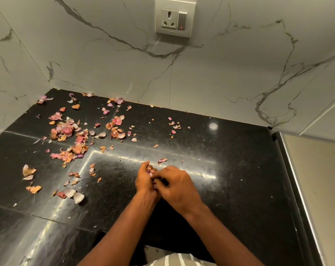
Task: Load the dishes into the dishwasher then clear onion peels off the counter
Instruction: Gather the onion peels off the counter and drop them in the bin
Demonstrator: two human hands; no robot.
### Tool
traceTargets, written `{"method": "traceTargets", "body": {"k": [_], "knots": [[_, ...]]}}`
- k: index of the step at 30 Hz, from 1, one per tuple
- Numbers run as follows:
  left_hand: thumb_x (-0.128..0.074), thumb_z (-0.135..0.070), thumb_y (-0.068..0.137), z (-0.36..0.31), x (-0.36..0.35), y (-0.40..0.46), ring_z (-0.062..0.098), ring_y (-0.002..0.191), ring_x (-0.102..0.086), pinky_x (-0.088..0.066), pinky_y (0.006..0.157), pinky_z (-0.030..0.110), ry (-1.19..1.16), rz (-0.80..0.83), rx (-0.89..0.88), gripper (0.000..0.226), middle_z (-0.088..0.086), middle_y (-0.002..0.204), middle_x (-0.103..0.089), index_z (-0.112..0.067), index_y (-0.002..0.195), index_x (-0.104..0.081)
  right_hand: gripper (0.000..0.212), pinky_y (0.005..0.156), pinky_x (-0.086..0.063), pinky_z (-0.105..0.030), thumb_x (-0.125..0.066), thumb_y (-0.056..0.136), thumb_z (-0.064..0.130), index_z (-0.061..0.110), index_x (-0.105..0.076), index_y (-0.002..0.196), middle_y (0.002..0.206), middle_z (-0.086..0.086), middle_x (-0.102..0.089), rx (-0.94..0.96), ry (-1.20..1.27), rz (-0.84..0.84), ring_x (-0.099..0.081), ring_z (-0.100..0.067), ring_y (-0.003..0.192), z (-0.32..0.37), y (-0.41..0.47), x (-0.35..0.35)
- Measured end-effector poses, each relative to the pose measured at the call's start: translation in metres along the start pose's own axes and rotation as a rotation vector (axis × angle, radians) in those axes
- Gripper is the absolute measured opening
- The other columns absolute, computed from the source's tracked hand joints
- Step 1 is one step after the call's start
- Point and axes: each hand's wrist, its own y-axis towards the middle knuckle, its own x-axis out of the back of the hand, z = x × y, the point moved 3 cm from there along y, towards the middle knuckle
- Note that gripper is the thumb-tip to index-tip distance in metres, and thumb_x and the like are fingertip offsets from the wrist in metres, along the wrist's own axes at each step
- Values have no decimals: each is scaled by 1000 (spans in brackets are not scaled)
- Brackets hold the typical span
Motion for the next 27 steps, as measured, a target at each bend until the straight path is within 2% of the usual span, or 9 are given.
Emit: {"method": "traceTargets", "body": {"k": [3,5,8,11,14,16,18,22,27], "knots": [[-56,-26,101,-23,6,-6,5,34,-28,-18,30,17,-75,-5,-12,47,-9,46,-31,-25,57,-40,26,94,-55,-28,-66,92,9,19,-79,112,110,2,-75,-166,7,-139,-69,-10,101,-33,6,19],[-56,-26,100,-37,16,-8,5,35,-30,-18,30,19,-131,-29,-31,46,-10,47,-32,-25,56,-41,33,108,-49,-37,-60,99,13,10,-69,131,132,-8,-69,-329,-150,-51,-64,-22,122,-65,13,22],[-55,-27,100,-50,27,-6,5,36,-30,-19,31,19,-179,-50,-59,47,-10,47,-32,-25,56,-41,67,128,-14,-38,-47,109,36,5,-21,164,172,-13,-15,-497,-265,229,-14,-27,160,-95,19,-2],[-55,-28,101,-53,30,-3,5,35,-30,-19,31,19,-199,-57,-67,47,-10,46,-32,-25,56,-42,77,129,7,-40,-38,110,45,11,3,166,172,-6,16,-356,-322,337,16,-23,159,-94,16,-39],[-54,-28,102,-55,30,0,5,34,-30,-18,30,19,-217,-66,-69,48,-10,45,-32,-24,56,-40,65,131,-5,-40,-41,110,31,17,-12,167,173,-1,2,-123,-320,386,3,-18,160,-81,-1,-66],[-54,-28,101,-55,32,1,5,34,-30,-18,30,18,-222,-75,-73,49,-10,45,-32,-24,54,-40,52,125,-33,-43,-53,104,15,12,-46,156,165,-6,-36,4,-308,290,-34,-22,154,-80,-12,-66],[-55,-29,101,-54,34,1,5,35,-30,-18,31,19,-211,-80,-70,51,-9,46,-32,-25,52,-42,38,103,-56,-41,-67,92,1,11,-73,128,135,-6,-69,6,-271,129,-65,-25,124,-88,-14,-52],[-56,-29,101,-54,35,1,5,37,-31,-19,32,20,-196,-94,-72,47,-9,48,-33,-25,56,-42,18,86,-58,-33,-73,92,4,16,-81,101,100,2,-74,-77,-300,59,-64,-15,93,-89,-3,-22],[-56,-28,101,-53,35,0,5,38,-31,-20,33,20,-160,-68,-88,44,-9,49,-35,-26,59,-44,14,87,-54,-23,-75,92,9,16,-82,102,99,3,-75,-255,-118,-92,-66,-9,91,-88,6,-7]]}}
